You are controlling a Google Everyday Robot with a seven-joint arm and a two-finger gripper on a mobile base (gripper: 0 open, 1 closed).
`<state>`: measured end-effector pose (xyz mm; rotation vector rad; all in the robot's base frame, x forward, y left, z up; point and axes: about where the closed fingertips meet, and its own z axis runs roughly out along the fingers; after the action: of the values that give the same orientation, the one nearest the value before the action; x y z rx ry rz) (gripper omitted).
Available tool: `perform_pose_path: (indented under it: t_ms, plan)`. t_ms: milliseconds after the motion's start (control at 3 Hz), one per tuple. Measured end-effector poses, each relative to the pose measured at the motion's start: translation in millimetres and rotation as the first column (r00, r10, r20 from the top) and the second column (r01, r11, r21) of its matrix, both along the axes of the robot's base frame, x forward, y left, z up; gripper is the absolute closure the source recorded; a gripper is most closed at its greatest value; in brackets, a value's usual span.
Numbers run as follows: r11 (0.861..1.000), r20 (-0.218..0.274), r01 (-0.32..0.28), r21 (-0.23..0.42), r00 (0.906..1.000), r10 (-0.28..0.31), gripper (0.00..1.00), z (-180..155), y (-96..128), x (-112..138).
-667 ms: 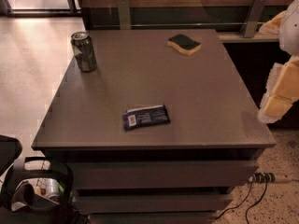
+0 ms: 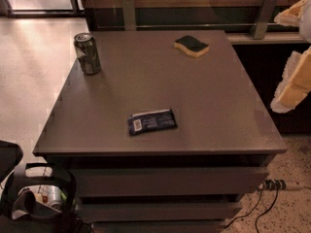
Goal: Move sponge near rxbar blueberry
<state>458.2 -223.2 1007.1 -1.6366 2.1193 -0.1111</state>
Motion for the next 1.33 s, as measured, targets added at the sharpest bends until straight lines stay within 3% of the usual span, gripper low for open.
perform_pose_path:
  t_ms: [333, 667, 1000, 1333]
  plan:
    - [0.985, 0.107, -0.028, 0.168, 0.9943, 0.01, 0.0, 18, -26, 47]
    - [0.952, 0.193, -0.063, 0.298, 0.9812, 0.005, 0.0, 31, -40, 87]
    - [0.921, 0.242, -0.063, 0.386, 0.9695, -0.035, 0.0, 29, -47, 116]
    - [0.89, 0.326, -0.022, 0.455, 0.9343, -0.143, 0.0, 32, -46, 137]
